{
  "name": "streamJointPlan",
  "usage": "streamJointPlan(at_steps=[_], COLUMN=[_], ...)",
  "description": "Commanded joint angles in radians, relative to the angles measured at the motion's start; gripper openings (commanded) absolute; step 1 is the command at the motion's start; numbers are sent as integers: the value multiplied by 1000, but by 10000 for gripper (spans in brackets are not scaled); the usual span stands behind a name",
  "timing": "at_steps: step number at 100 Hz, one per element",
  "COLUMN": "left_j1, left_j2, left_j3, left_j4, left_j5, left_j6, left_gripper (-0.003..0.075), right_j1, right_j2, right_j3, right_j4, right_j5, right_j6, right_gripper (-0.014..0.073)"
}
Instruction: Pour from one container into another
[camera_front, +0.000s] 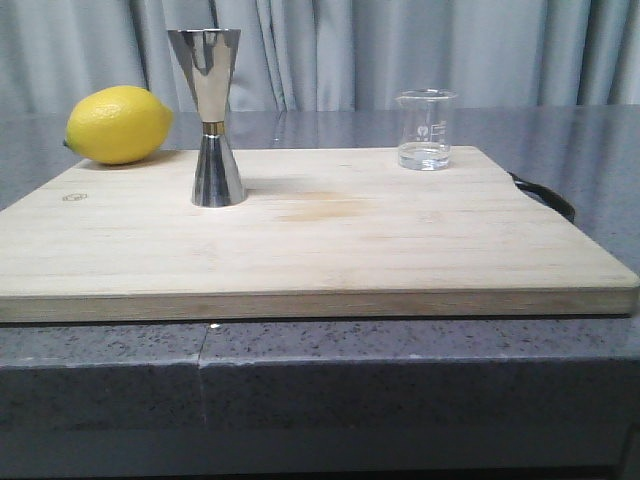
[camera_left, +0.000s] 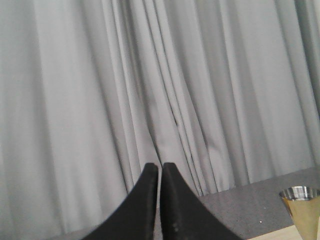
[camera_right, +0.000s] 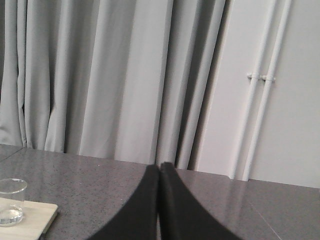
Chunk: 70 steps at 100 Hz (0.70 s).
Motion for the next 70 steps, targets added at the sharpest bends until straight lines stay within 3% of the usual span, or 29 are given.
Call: streamJointPlan(at_steps=[1, 14, 33, 51, 70], left_j1=[81, 257, 413, 545, 586], left_j2=[3, -43, -166, -252, -311], left_j3=[-2, 41, 86, 155, 176], left_j4=[232, 337, 352, 352, 405], left_j5=[-25, 88, 301, 326, 420], left_j6=[-189, -446, -477, -570, -586], left_gripper=[-19, -19, -19, -19, -19], right_j1=[-3, -3, -3, -3, -3], right_j2=[-1, -1, -1, -1, -1], right_j3=[-20, -20, -20, -20, -20], right_j4=[-11, -11, -11, -11, -11], right_j5=[-68, -68, -68, -68, -68], right_j6=[-5, -5, -5, -5, -5], right_gripper=[-69, -69, -69, -69, -69])
